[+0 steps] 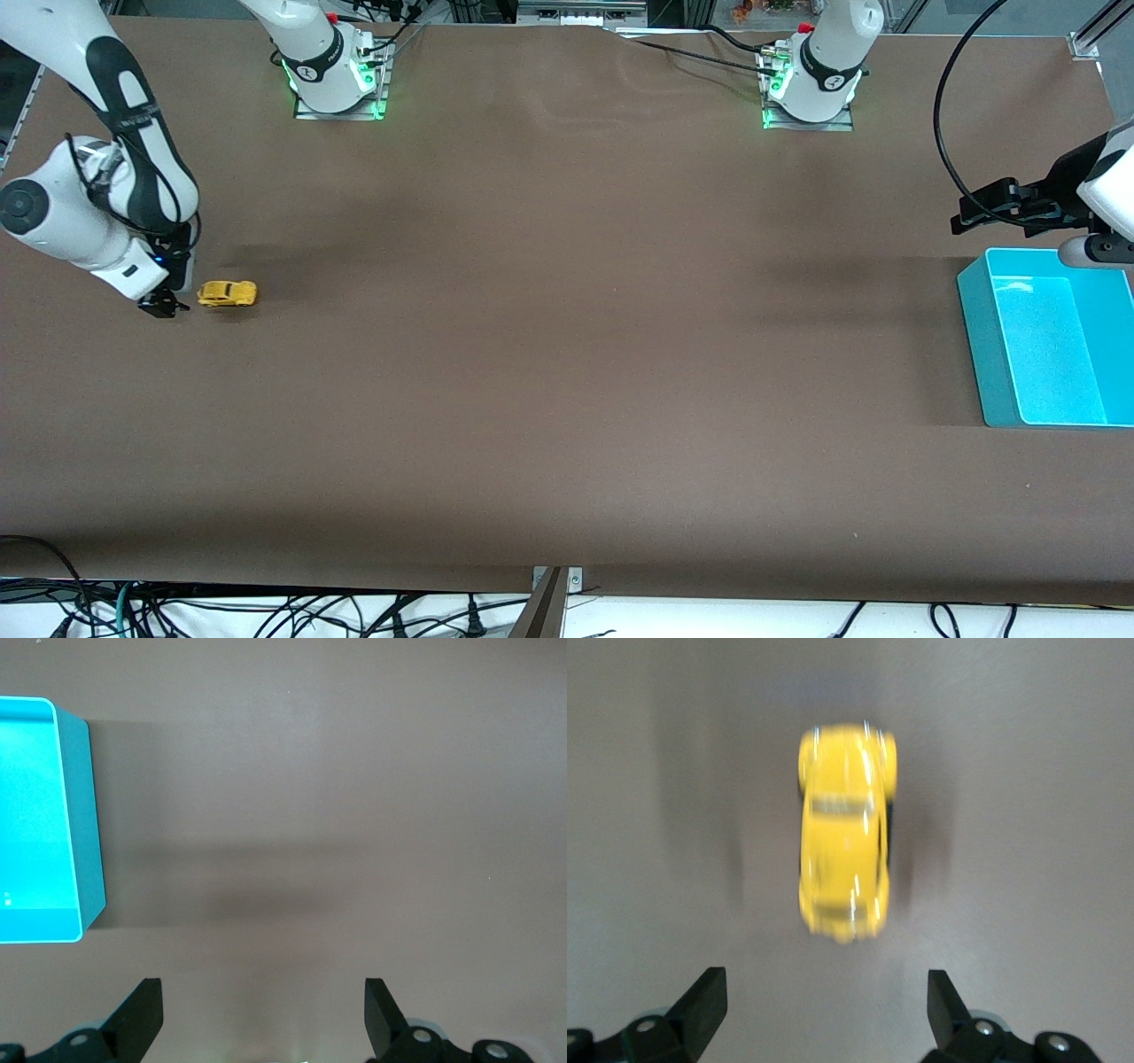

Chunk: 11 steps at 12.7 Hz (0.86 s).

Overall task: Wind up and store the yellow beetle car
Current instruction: 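Open the right gripper, releasing the car to roll toward the bin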

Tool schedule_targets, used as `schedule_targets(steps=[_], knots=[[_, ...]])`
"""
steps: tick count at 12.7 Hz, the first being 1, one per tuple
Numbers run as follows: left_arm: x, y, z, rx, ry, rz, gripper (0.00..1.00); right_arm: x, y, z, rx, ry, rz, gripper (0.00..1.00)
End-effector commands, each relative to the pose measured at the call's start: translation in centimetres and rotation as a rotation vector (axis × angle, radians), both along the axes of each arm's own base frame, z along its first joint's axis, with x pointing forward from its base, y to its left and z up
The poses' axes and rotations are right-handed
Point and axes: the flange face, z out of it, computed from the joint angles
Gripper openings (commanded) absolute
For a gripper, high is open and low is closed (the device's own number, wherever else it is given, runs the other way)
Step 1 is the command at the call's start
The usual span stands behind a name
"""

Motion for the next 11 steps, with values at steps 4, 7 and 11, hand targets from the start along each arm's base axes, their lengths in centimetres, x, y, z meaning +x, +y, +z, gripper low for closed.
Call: schedule_targets(steps=[4, 7, 11], knots=[[0.0, 0.4, 0.3, 0.013, -0.013, -0.019, 1.0, 3.4, 0.1, 7.0, 0.027, -0.008, -0.101, 1.0], [0.4, 0.3, -0.4, 0.008, -0.001, -0.02, 1.0, 6.0, 4.5, 10.3, 0.039, 0.047, -0.258, 1.0], [1.3, 1.0, -2.5, -0.008, 0.018, -0.209, 1.0, 7.9, 11.1, 14.0, 0.024, 0.026, -0.537, 1.0]])
